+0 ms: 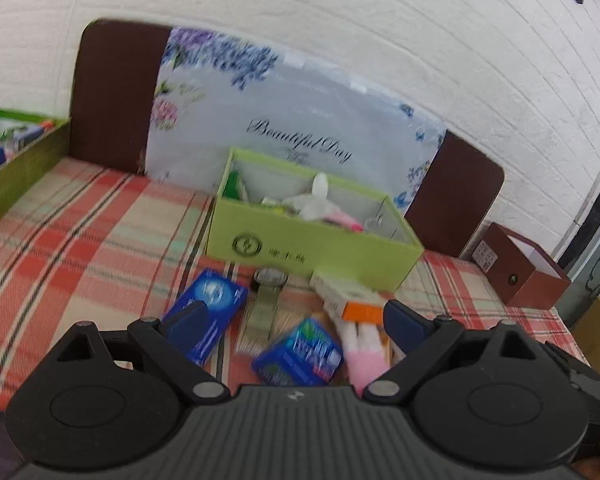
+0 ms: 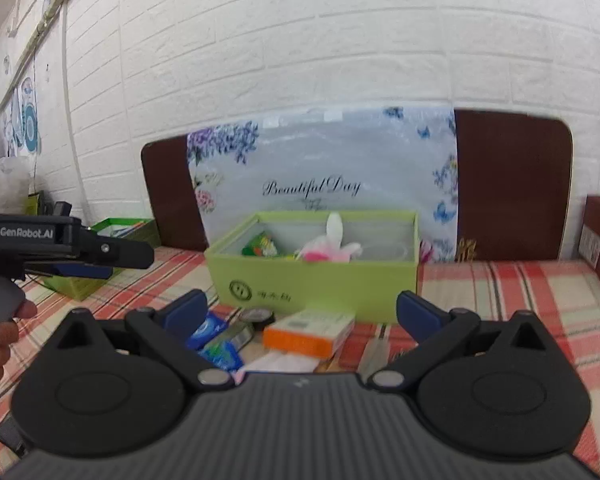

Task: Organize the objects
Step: 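Grasp the blue mint tin with the left tool while the right tool grasps the clear tube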

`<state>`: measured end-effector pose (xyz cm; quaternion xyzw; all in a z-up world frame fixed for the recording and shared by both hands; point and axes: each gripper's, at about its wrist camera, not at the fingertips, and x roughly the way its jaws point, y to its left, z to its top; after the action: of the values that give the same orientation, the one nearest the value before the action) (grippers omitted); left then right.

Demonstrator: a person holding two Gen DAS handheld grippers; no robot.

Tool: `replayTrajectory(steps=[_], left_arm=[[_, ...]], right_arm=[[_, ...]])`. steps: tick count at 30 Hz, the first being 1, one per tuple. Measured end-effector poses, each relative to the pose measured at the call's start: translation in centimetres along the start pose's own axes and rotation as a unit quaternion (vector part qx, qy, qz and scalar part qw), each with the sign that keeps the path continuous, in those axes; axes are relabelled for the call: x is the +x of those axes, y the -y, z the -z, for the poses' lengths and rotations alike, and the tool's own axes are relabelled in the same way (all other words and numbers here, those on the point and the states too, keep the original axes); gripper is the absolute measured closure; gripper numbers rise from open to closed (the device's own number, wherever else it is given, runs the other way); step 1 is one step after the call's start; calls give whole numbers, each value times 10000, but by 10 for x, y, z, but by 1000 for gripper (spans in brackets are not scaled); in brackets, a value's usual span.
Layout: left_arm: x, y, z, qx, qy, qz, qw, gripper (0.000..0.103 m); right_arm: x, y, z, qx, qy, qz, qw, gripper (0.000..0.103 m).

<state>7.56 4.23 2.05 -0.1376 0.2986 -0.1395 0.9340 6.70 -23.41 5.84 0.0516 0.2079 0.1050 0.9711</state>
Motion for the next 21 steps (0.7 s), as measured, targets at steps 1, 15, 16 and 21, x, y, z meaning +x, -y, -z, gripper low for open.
replayTrajectory(steps=[1,15,16,21], left_arm=[[0,-5,12,-50,-104,-65,9999,7],[52,-9,45,390,-507,253,9976,14],[58,-3,46,548,-514,243,9969,14],[81,5,38,796,-612,81,9949,14]], right_arm=[[-2,-8,24,110,-139,-54,9998,1],[10,19,75,330,-864,664,9935,42],[13,24,76,361,-876,712,9930,42],[33,26,73,170,-964,775,9922,46]])
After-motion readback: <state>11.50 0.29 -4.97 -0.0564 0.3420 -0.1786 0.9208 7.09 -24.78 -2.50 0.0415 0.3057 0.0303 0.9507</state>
